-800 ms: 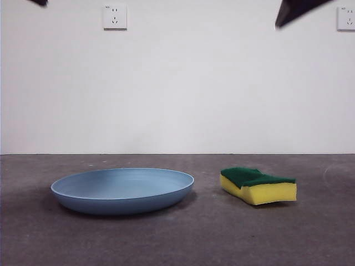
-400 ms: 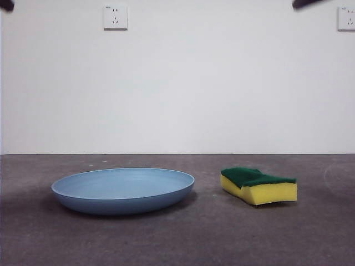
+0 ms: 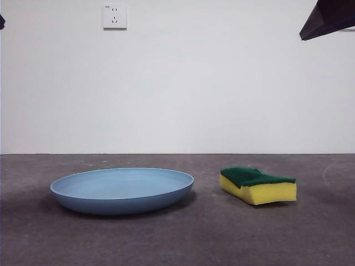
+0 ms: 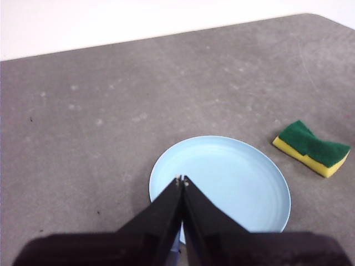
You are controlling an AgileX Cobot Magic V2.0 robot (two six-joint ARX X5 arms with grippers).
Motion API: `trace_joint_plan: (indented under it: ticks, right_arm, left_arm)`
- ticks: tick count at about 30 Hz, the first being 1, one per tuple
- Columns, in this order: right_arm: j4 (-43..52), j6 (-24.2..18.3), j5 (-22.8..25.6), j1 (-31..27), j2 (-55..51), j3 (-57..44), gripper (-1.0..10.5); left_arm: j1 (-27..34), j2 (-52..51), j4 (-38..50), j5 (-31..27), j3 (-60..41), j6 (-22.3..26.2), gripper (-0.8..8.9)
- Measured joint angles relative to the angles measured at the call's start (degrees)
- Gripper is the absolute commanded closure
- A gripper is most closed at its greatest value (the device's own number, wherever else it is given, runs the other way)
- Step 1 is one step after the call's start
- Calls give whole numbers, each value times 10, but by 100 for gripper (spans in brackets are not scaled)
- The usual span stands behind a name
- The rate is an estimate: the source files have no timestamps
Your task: Pick up the plate,pick up the cloth,clean the plate with the cloth
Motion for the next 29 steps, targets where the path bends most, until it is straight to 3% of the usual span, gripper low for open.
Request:
trace_joint_plan:
  ticks: [19,24,29]
  right_arm:
    - [0,0,0,0,0,0,945]
    - [0,0,0,0,0,0,945]
    - [0,0,0,0,0,0,945]
  left_arm:
    - [14,-14,1,-2,-1,13,817]
    - [74,-41,117,5,-48,42,817]
    - [147,-108,214,56,-151,49,817]
